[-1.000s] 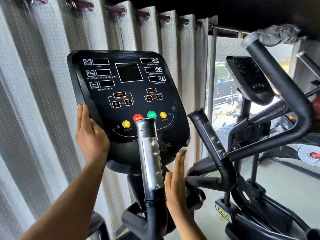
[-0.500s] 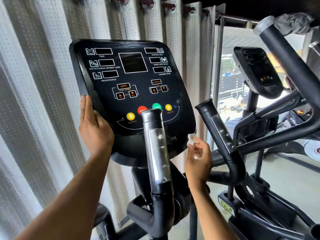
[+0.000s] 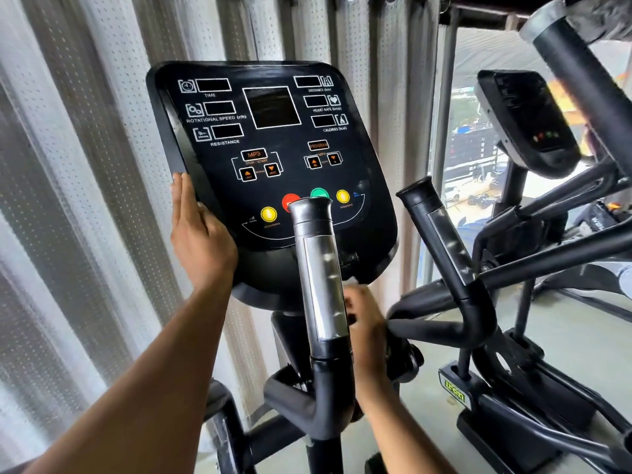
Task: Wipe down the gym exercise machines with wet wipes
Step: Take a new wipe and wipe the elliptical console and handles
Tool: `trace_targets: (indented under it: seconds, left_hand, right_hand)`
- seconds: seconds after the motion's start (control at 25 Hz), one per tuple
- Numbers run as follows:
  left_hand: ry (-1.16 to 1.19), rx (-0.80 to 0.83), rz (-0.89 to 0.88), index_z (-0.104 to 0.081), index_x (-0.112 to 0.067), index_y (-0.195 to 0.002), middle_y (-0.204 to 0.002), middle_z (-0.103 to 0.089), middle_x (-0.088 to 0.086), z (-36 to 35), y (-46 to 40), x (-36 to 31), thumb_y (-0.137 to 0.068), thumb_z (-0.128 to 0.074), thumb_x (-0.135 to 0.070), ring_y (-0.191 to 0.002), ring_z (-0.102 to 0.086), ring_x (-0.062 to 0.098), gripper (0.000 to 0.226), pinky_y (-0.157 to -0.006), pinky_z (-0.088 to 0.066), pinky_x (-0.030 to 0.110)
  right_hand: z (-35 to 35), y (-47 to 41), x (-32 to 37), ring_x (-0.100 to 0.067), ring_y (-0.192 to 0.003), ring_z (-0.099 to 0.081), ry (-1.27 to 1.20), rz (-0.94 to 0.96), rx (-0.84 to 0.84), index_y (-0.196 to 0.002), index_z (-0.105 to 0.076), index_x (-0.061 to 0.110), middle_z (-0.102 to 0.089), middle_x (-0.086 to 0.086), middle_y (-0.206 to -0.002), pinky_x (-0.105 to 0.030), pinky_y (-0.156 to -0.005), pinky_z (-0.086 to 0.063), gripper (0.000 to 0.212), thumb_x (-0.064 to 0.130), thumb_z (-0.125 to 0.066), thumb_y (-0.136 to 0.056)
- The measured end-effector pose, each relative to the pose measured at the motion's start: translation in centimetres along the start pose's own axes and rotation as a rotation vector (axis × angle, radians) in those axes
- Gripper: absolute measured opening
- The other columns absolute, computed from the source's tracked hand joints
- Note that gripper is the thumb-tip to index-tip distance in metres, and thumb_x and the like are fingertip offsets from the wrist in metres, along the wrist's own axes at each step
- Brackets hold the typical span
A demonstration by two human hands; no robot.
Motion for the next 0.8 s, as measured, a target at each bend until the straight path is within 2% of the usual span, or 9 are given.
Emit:
trace_targets:
  seconds: [0.12, 0.24, 0.36, 0.44, 0.48, 0.56, 0.64, 0.72, 0.8]
  left_hand:
    - [-0.006, 0.002, 0.026, -0.046, -0.012, -0.156, -0.164, -0.040, 0.003, 0.0, 0.1, -0.2, -0.103, -0.033, -0.006, -0.153, -0.032, 0.012, 0.055, -0.116, -0.015, 0.004]
    - [0.003, 0.006, 0.037, -0.045, -0.014, -0.156, -0.165, -0.039, 0.000, 0.2, 0.2, -0.5, -0.103, -0.032, -0.008, -0.153, -0.032, 0.009, 0.055, -0.120, -0.019, 0.010]
    - [0.000, 0.011, 0.044, -0.045, -0.016, -0.157, -0.165, -0.039, -0.003, 0.3, 0.3, -0.5, -0.104, -0.032, -0.011, -0.152, -0.032, 0.007, 0.054, -0.121, -0.020, 0.011]
    - [0.008, 0.013, 0.041, -0.046, -0.016, -0.156, -0.165, -0.039, -0.002, 0.3, 0.2, -0.5, -0.104, -0.033, -0.009, -0.152, -0.032, 0.008, 0.055, -0.122, -0.021, 0.013]
    - [0.014, 0.012, 0.042, -0.046, -0.015, -0.156, -0.165, -0.040, -0.001, 0.3, 0.2, -0.5, -0.103, -0.033, -0.008, -0.152, -0.033, 0.009, 0.055, -0.123, -0.022, 0.015]
    - [0.020, 0.008, 0.044, -0.047, -0.015, -0.155, -0.164, -0.041, 0.000, 0.3, 0.3, -0.5, -0.103, -0.034, -0.007, -0.152, -0.034, 0.010, 0.054, -0.123, -0.022, 0.015]
    - [0.019, 0.005, 0.043, -0.047, -0.014, -0.155, -0.164, -0.041, 0.000, 0.3, 0.4, -0.6, -0.103, -0.034, -0.007, -0.152, -0.034, 0.011, 0.054, -0.120, -0.020, 0.011]
    - [0.019, 0.013, 0.045, -0.046, -0.015, -0.156, -0.165, -0.040, -0.001, 0.2, 0.3, -0.6, -0.103, -0.034, -0.007, -0.153, -0.032, 0.011, 0.055, -0.118, -0.017, 0.007]
    - [0.021, 0.024, 0.052, -0.045, -0.015, -0.157, -0.165, -0.038, -0.001, 0.3, 0.2, -0.7, -0.103, -0.032, -0.007, -0.154, -0.030, 0.011, 0.056, -0.116, -0.014, 0.003]
  right_hand:
    - [4.1, -3.6, -2.4, -0.021, -0.084, -0.066, 0.240, -0.007, -0.130, -0.099, -0.073, 0.012, -0.068, -0.001, -0.097, -0.035, -0.074, -0.054, 0.011, 0.005, -0.069, -0.092]
    - [4.1, -9.2, -3.2, -0.028, -0.092, -0.066, 0.462, 0.054, 0.029, -0.106, -0.076, 0.009, -0.068, -0.007, -0.104, -0.033, -0.081, -0.053, 0.014, 0.007, -0.070, -0.093]
    - [0.6, -12.1, -0.3, -0.031, -0.088, -0.064, 0.528, 0.109, 0.191, -0.102, -0.076, 0.009, -0.064, -0.009, -0.102, -0.027, -0.076, -0.044, 0.015, 0.011, -0.063, -0.095]
    - [-1.8, -10.8, 2.7, -0.035, -0.093, -0.061, 0.416, 0.147, 0.354, -0.107, -0.070, -0.004, -0.064, -0.020, -0.105, -0.035, -0.079, -0.045, 0.045, 0.028, -0.041, -0.094]
    - [-2.7, -9.4, 3.9, -0.037, -0.103, -0.059, 0.329, 0.153, 0.453, -0.117, -0.064, -0.010, -0.063, -0.023, -0.111, -0.043, -0.090, -0.048, 0.060, 0.035, -0.032, -0.091]
    - [-2.8, -6.4, 5.2, -0.033, -0.114, -0.057, 0.390, 0.353, 0.575, -0.130, -0.056, -0.010, -0.062, -0.010, -0.113, -0.050, -0.106, -0.045, 0.071, 0.041, -0.031, -0.088]
    - [-1.6, -4.6, 4.1, -0.032, -0.104, -0.062, 0.406, 0.443, 0.632, -0.111, -0.066, -0.003, -0.063, -0.002, -0.109, -0.051, -0.092, -0.052, 0.048, 0.035, -0.044, -0.092]
    - [0.5, -7.6, 1.0, -0.029, -0.091, -0.062, 0.423, 0.365, 0.504, -0.093, -0.070, 0.006, -0.063, -0.004, -0.100, -0.045, -0.079, -0.054, 0.020, 0.017, -0.053, -0.096]
    - [1.5, -10.2, 0.0, -0.033, -0.087, -0.061, 0.494, 0.249, 0.350, -0.092, -0.072, 0.007, -0.063, -0.006, -0.096, -0.031, -0.077, -0.048, 0.014, 0.008, -0.057, -0.094]
Point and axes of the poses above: each hand's wrist, its own y-axis away from the middle knuckle, its own z-axis out of the back of the hand, x = y × z, the point moved 7 cm from there along -y, towards the middle knuckle
